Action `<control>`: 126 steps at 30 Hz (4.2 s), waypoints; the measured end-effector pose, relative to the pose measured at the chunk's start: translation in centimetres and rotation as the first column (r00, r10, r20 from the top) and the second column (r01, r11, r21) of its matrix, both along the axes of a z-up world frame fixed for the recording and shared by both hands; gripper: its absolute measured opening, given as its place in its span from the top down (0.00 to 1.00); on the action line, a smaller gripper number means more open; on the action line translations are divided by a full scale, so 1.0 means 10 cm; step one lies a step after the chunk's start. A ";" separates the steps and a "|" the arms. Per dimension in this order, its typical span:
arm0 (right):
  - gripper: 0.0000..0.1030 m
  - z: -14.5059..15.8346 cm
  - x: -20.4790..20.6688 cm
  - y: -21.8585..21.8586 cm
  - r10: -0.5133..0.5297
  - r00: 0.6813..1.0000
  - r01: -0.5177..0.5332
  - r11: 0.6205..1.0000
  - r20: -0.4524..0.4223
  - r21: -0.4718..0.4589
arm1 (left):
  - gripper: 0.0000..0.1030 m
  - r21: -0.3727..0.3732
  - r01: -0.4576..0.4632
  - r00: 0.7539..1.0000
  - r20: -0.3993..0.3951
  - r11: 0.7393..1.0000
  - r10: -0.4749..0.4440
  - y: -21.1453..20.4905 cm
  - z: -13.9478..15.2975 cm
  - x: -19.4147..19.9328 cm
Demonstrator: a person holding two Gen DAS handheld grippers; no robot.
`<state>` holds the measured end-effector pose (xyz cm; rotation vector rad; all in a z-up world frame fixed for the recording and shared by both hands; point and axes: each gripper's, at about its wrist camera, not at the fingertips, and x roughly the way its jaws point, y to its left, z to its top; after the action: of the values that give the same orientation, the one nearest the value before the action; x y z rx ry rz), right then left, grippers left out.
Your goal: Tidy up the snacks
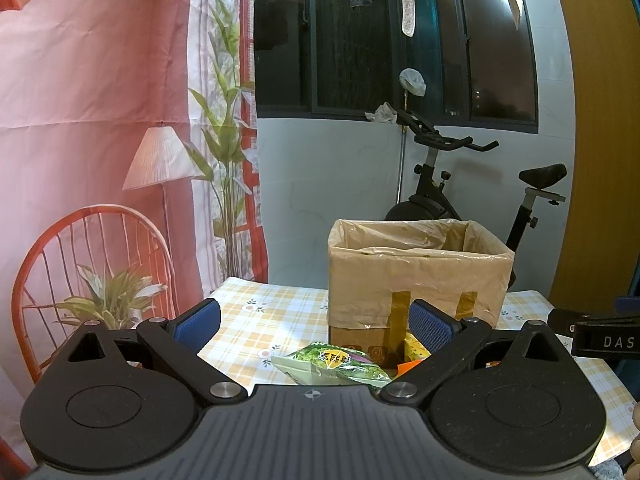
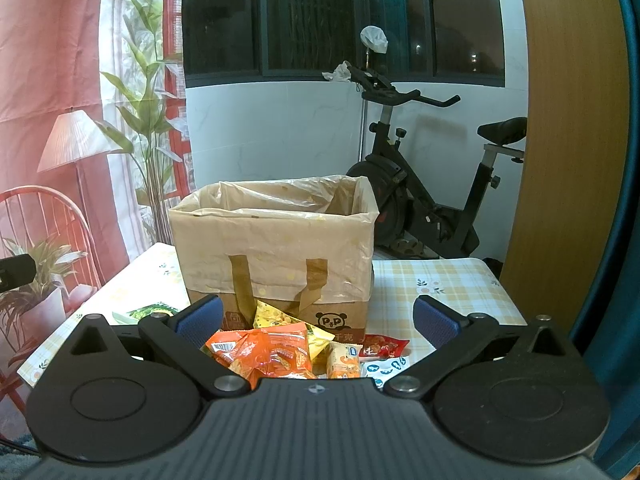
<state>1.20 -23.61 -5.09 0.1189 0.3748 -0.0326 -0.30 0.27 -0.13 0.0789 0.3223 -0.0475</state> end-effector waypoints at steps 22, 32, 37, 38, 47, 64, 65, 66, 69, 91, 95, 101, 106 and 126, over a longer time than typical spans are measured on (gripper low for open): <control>0.00 -0.02 0.05 -0.04 -0.003 1.000 0.003 1.000 -0.010 0.019 | 0.02 -0.013 0.031 0.999 0.025 0.999 -0.031 -0.01 0.01 0.08; 0.00 -0.13 0.37 -0.08 -0.025 0.982 0.023 1.000 0.187 0.014 | 0.02 -0.093 0.055 0.997 -0.054 0.994 -0.060 -0.04 -0.33 0.77; 0.00 -0.43 0.62 -0.09 -0.048 0.984 0.043 0.998 0.173 0.037 | 0.05 -0.121 0.062 0.973 -0.214 0.991 -0.087 -0.08 -0.86 1.05; 0.00 -0.49 0.64 -0.08 -0.049 0.985 0.044 0.998 0.165 0.036 | 0.06 -0.126 0.057 0.966 -0.244 0.990 -0.086 -0.06 -0.95 1.08; 0.00 -0.94 0.78 -0.07 -0.027 0.998 0.025 0.999 0.053 0.026 | 0.12 -0.211 0.053 0.897 -0.420 0.976 -0.140 0.01 -1.54 1.31; 0.00 -1.16 0.89 -0.05 0.006 1.000 -0.005 0.999 -0.030 0.049 | 0.11 -0.238 0.110 0.849 -0.482 0.965 -0.215 -0.18 -1.87 1.41; 0.00 -1.16 0.89 -0.05 0.008 1.000 -0.007 0.999 -0.029 0.047 | 0.11 -0.242 0.111 0.848 -0.483 0.964 -0.219 -0.18 -1.88 1.41; 0.00 -1.16 0.88 -0.04 0.011 1.000 -0.009 0.999 -0.028 0.047 | 0.13 -0.249 0.114 0.847 -0.482 0.962 -0.225 -0.17 -1.89 1.40; 0.00 -1.17 0.91 -0.02 0.029 0.999 -0.027 0.998 -0.032 0.052 | 0.34 -0.244 0.142 0.851 -0.465 0.959 -0.245 -0.17 -1.87 1.38; 0.00 -1.41 1.33 0.57 0.206 0.964 -0.227 0.967 -0.167 -0.115 | 0.38 -0.220 -0.030 0.883 -0.463 0.975 -0.077 0.22 -1.70 1.29; 0.03 -1.43 1.25 0.47 0.189 0.969 -0.204 0.975 -0.157 -0.088 | 0.38 -0.215 -0.075 0.888 -0.458 0.974 -0.033 0.30 -1.66 1.26; 0.13 -1.37 1.00 0.30 0.166 0.982 -0.170 0.984 -0.088 -0.044 | 0.38 -0.185 -0.145 0.902 -0.429 0.972 0.053 0.38 -1.55 1.19; 0.15 -1.29 0.83 0.16 0.131 0.991 -0.131 0.991 -0.019 -0.029 | 0.38 -0.181 -0.182 0.915 -0.390 0.966 0.099 0.44 -1.44 1.09; 0.15 -1.12 0.63 0.03 0.081 0.995 -0.079 0.996 0.065 -0.031 | 0.38 -0.105 -0.216 0.969 -0.145 0.971 0.200 0.50 -0.99 0.84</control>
<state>7.52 -23.31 -16.31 0.0768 0.3125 0.0447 8.08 5.25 -10.01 -0.0780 0.4596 0.1370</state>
